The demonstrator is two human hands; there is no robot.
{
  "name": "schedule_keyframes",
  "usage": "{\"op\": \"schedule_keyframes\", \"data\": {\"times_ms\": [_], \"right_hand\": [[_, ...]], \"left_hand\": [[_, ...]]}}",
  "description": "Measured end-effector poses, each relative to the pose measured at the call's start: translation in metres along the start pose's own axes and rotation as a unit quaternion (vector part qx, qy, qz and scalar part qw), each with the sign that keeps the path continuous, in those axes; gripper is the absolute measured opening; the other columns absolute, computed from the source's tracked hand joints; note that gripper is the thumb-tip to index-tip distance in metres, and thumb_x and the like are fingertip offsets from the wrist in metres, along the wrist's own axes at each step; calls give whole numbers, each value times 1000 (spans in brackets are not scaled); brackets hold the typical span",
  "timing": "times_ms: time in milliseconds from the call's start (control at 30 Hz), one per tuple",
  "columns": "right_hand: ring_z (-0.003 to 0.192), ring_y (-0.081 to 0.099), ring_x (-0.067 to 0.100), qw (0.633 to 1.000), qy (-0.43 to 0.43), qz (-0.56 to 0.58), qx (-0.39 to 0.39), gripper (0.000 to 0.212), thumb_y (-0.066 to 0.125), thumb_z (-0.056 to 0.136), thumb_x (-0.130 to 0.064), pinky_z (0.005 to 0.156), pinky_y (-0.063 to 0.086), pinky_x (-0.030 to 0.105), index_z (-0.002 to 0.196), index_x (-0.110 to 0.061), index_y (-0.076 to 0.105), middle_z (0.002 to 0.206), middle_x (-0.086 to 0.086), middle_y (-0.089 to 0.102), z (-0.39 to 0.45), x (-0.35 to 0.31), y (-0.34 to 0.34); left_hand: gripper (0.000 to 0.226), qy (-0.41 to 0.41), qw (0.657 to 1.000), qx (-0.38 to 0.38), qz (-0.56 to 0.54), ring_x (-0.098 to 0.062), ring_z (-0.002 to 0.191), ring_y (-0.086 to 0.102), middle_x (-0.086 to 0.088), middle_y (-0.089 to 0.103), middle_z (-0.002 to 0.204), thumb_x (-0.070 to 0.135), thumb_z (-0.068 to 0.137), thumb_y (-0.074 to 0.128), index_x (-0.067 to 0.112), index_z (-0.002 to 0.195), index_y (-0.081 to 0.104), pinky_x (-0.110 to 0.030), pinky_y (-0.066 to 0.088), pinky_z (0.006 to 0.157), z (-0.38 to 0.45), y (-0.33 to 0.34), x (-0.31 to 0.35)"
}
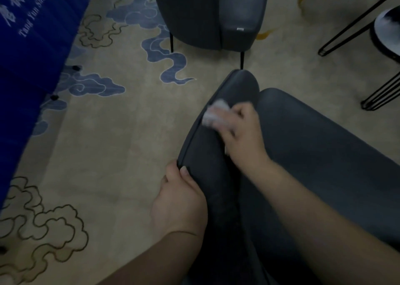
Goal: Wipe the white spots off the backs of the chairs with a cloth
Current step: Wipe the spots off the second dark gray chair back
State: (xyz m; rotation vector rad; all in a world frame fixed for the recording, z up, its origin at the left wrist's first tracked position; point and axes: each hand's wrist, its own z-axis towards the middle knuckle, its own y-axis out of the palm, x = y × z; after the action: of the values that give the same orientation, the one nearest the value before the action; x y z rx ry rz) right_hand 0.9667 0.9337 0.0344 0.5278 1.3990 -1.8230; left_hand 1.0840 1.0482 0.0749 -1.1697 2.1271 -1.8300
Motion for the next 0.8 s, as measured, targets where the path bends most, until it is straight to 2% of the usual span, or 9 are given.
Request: {"op": "schedule_keyframes", "data": {"times_ms": [100,200,267,400,467,567,633,700,800], "right_hand": [[98,47,27,995,95,-15,39,29,61,92,-26,91,42,34,120,-29,66,99,-1,37,40,4,8],[91,46,26,998,53,-4,23,27,61,91,-28,83,44,36,116,-27,68,96,1,39,15,-8,8],[86,45,23,1000,-4,19,-11,29,59,90,-30,76,40,30,118,-27,67,92,2,40,-29,-16,3],[89,45,18,995,-19,75,-69,30,55,91,-35,81,35,20,119,-31,66,95,-2,42,-96,-25,-9],[88,44,18,997,-27,41,-62,31,58,89,-31,80,34,20,118,-30,67,94,0,41,-80,-22,-8],[89,45,27,1000,7,-19,-15,30,63,88,-25,81,42,36,117,-25,69,95,8,42,-19,-16,1],[94,46,28,999,43,-24,-2,28,65,88,-25,85,44,43,116,-25,70,98,5,41,8,-14,7],[94,46,26,999,48,-12,-3,28,65,89,-25,86,45,41,117,-25,69,98,2,40,5,-15,9],[87,47,19,998,43,38,-28,34,64,90,-19,79,45,29,123,-26,65,94,3,40,-41,-23,0]], "left_hand": [[41,-1,1000,3,-6,-31,91,60,-6,62,111,38,98,19,28,133,38,-30,31,67,0,1,-1],[38,-2,1000,3,-9,-33,92,60,-8,62,113,37,99,23,28,133,39,-31,31,67,1,2,-3],[37,6,1000,5,-11,-35,91,60,-9,63,112,36,99,24,27,132,40,-31,31,66,0,2,-5],[33,4,1000,6,-30,-31,88,60,-6,64,107,35,100,24,28,127,41,-30,31,66,0,3,-6],[32,4,1000,6,-28,-33,89,60,-8,64,108,34,100,25,27,126,41,-30,30,66,2,3,-6],[31,8,1000,11,-23,-37,90,59,-12,64,110,34,101,25,25,126,41,-32,29,67,3,4,-7],[31,8,1000,16,-21,-34,83,56,-11,64,108,34,101,24,24,126,41,-31,29,66,2,5,-7],[30,8,999,21,-22,-33,82,56,-10,64,106,34,102,24,24,125,41,-31,29,66,3,5,-7],[31,12,999,23,-32,-37,90,60,-12,65,108,34,101,24,23,124,42,-32,30,67,3,6,-9]]}}
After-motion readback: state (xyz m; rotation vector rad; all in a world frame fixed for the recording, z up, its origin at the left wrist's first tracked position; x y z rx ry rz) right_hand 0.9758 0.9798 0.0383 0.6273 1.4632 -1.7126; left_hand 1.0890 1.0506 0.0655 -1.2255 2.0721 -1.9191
